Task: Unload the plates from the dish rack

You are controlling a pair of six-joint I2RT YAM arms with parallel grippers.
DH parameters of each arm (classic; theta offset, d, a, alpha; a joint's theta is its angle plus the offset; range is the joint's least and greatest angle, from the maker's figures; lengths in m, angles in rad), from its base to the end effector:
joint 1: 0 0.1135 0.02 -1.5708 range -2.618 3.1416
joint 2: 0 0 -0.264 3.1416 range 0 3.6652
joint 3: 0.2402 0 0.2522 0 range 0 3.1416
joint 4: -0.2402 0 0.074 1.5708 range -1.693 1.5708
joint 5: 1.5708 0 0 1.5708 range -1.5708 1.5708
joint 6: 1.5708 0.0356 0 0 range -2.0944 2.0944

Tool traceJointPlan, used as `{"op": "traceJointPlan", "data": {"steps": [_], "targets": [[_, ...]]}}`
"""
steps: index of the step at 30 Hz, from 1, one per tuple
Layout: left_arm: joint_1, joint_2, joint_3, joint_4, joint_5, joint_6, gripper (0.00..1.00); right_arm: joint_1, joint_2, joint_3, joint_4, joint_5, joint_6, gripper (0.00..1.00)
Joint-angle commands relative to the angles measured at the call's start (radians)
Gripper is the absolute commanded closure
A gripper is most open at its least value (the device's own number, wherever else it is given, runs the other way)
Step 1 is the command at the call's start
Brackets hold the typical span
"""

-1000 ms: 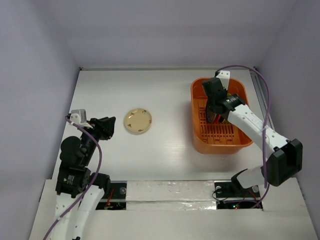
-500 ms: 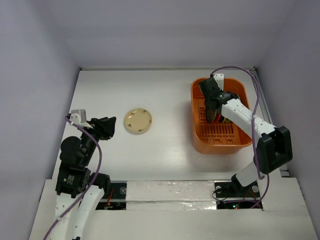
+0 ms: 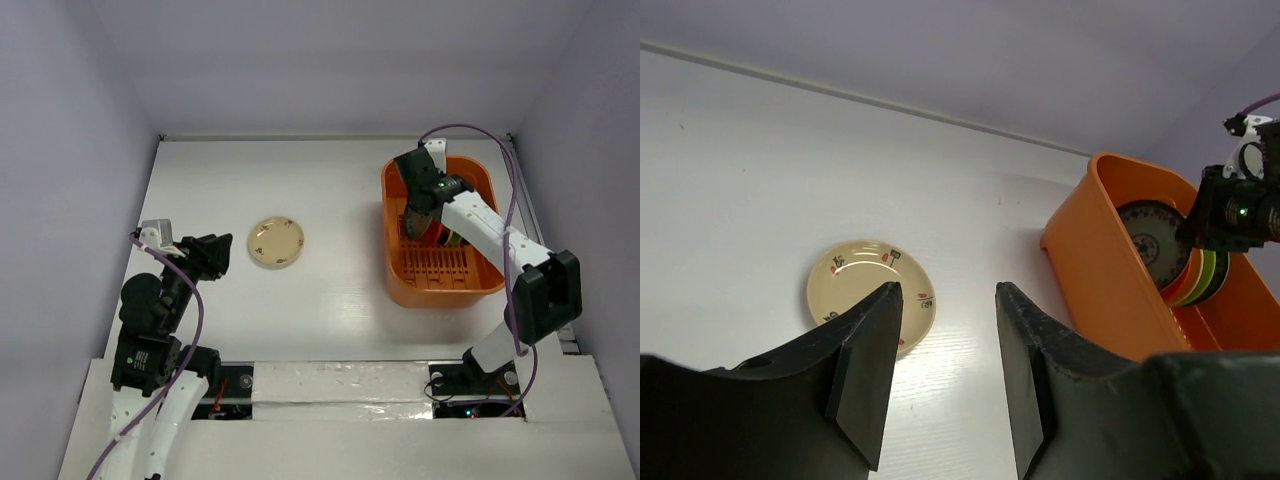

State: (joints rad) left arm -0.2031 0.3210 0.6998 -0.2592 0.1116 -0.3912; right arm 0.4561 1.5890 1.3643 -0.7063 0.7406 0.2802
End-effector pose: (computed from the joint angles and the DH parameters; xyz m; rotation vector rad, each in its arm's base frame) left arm 0.0810 -0.0207 0.3562 -0.0460 1.4761 -0.5653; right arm 0.3130 0.1268 0.3009 0.0903 2.2583 -0.5447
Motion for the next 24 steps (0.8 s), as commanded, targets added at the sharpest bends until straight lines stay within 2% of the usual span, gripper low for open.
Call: {"op": "traceJointPlan", "data": {"steps": [1,13,17,20,21,22,23,24], "targets": [[-0.005,-0.008,-0.002,0.041,0.007,0.003,0.61,0.019,-0.081,0.09,-0.015,0.06,-0.019,0.96],[0.004,-0.007,0.0,0.041,0.007,0.002,0.6,0.111,-0.239,0.289,-0.163,0.154,-0.024,1.0],[0.004,-0.005,-0.002,0.044,0.013,0.002,0.6,0.197,-0.288,0.317,-0.093,0.125,-0.004,1.0],[0.013,-0.002,-0.002,0.046,0.014,0.002,0.6,0.277,-0.279,0.248,0.085,-0.041,0.02,1.0],[0.013,-0.002,-0.002,0.046,0.013,0.002,0.6,0.291,-0.267,0.205,0.141,-0.157,0.051,1.0],[0.013,0.0,-0.002,0.044,0.013,0.003,0.6,0.305,-0.227,0.184,0.257,-0.225,0.068,1.0],[0.013,0.0,-0.002,0.043,0.01,0.003,0.6,0.337,-0.201,0.165,0.304,-0.324,0.112,1.0],[0.013,0.003,0.0,0.041,0.007,0.003,0.6,0.354,-0.172,0.165,0.351,-0.358,0.132,1.0]]}}
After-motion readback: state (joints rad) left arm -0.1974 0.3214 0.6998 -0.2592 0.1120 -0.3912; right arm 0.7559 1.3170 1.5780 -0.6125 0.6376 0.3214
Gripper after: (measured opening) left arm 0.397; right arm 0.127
